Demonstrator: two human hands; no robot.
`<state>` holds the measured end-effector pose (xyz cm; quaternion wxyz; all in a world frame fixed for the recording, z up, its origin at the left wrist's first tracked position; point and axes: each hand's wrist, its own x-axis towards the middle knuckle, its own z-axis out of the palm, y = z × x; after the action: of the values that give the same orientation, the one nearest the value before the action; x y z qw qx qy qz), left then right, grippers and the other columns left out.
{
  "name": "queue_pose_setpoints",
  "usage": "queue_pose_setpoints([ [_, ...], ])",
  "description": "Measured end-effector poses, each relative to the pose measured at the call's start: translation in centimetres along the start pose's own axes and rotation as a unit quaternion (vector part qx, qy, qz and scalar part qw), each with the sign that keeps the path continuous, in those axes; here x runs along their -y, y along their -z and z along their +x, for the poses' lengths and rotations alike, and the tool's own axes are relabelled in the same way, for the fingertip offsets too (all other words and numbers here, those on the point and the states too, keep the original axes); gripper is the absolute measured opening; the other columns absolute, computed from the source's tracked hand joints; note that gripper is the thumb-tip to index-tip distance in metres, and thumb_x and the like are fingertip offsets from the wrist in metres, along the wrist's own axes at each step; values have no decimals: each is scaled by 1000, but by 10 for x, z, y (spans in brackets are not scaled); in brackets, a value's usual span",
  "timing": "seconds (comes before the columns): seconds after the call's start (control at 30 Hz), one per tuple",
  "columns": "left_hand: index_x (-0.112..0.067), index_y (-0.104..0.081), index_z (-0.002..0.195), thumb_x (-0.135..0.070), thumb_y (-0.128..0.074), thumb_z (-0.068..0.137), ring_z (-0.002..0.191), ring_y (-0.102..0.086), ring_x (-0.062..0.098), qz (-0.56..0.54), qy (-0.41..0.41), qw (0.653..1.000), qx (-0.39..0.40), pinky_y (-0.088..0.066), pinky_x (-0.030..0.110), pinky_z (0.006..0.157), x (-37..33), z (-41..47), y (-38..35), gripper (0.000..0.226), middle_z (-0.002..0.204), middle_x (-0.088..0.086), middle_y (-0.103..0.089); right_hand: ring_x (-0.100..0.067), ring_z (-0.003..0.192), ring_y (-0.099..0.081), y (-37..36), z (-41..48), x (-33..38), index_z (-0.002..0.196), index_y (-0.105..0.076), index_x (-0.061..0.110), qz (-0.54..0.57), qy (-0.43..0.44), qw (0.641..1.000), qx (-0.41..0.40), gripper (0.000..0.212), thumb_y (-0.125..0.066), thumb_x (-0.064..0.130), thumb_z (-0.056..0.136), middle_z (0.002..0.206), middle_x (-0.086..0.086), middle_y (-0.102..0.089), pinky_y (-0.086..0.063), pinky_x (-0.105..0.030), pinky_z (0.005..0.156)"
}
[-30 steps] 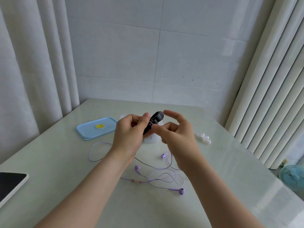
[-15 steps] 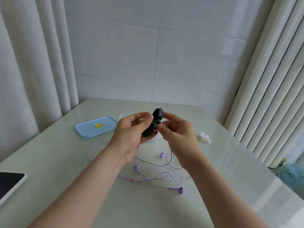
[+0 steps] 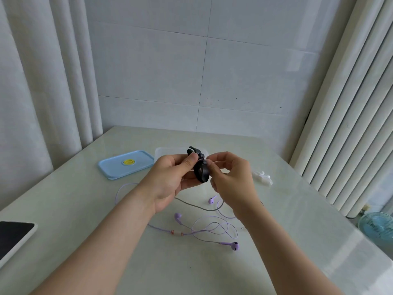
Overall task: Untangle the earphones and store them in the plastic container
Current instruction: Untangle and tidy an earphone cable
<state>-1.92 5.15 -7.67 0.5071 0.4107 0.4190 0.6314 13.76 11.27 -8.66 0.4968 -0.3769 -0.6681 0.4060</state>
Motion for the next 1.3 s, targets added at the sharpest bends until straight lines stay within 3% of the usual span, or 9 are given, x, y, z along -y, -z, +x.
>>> queue_pose_setpoints([
  [0.17, -10, -78, 104, -29, -62, 105, 89, -77, 19, 65, -51, 992, -91, -58, 28, 73, -2, 3, 0, 25, 100, 9, -81, -21, 54, -45, 2, -10, 15, 93, -77, 17, -22, -36, 995, 94, 12, -70, 23, 101, 79, -6, -76, -40, -27, 45],
  [0.33, -1, -71, 109, -26, -68, 103, 83, -77, 21, 50, -92, 980, -168, -66, 40, 80, -1, 6, 5, 25, 93, 10, -79, -19, 51, -39, 2, -15, 21, 90, -78, 7, -19, -78, 977, 197, 13, -70, 14, 98, 77, -9, -77, -33, -25, 46],
  [0.43, -9, -62, 111, -30, -70, 100, 91, -77, 24, 154, -116, 959, -209, -66, 45, 81, 5, 7, 10, 24, 101, 9, -75, -19, 48, -34, 1, -15, 24, 89, -77, 1, 21, -82, 973, 214, 14, -71, 10, 97, 64, -11, -66, -27, -25, 46],
  [0.6, -8, -45, 113, -25, -60, 106, 73, -72, 19, 240, -67, 962, -108, -63, 54, 78, 13, 3, 6, 24, 97, 10, -71, -19, 49, -32, 2, -15, 25, 86, -73, -6, 34, -58, 978, 196, 19, -65, 7, 98, 59, -7, -43, -26, -25, 48],
  [0.7, -10, -38, 118, -27, -46, 112, 63, -60, 17, 200, -43, 978, -45, -54, 36, 53, 10, 0, 1, 19, 93, 11, -63, -22, 46, -42, 3, -14, 24, 90, -72, -7, 58, -53, 986, 150, 23, -61, 10, 100, 62, -6, -44, -33, -30, 49],
  [0.77, -12, -38, 118, -35, -39, 114, 61, -51, 15, 214, -44, 976, -24, -43, 29, 52, 9, -1, 0, 23, 90, 8, -60, -24, 46, -45, 3, -13, 26, 89, -76, -1, 103, -67, 984, 131, 25, -59, 13, 102, 63, -7, -42, -35, -30, 47],
  [0.93, -13, -42, 117, -53, -43, 106, 62, -50, 17, 247, -47, 967, 48, -42, 31, 58, 10, -9, -6, 41, 84, 3, -62, -20, 45, -40, 10, -9, 32, 95, -73, -1, 187, -107, 971, 103, 28, -61, 22, 106, 61, -4, -38, -34, -28, 46],
  [1.13, -5, -46, 122, -28, -48, 112, 69, -56, 18, 265, -46, 959, 93, -46, 28, 64, 12, -9, -7, 25, 97, 9, -74, -19, 58, -51, 21, 2, 30, 98, -71, 2, 288, -166, 942, 42, 15, -62, 13, 102, 70, -4, -48, -47, -26, 51],
  [1.3, -15, -66, 120, -21, -58, 108, 94, -73, 23, 267, -83, 957, 83, -60, 39, 93, 11, -5, -6, 16, 107, 11, -71, -14, 49, -34, 19, 4, 20, 94, -72, 8, 195, -134, 972, 4, 16, -64, 20, 101, 75, 0, -42, -33, -24, 44],
])
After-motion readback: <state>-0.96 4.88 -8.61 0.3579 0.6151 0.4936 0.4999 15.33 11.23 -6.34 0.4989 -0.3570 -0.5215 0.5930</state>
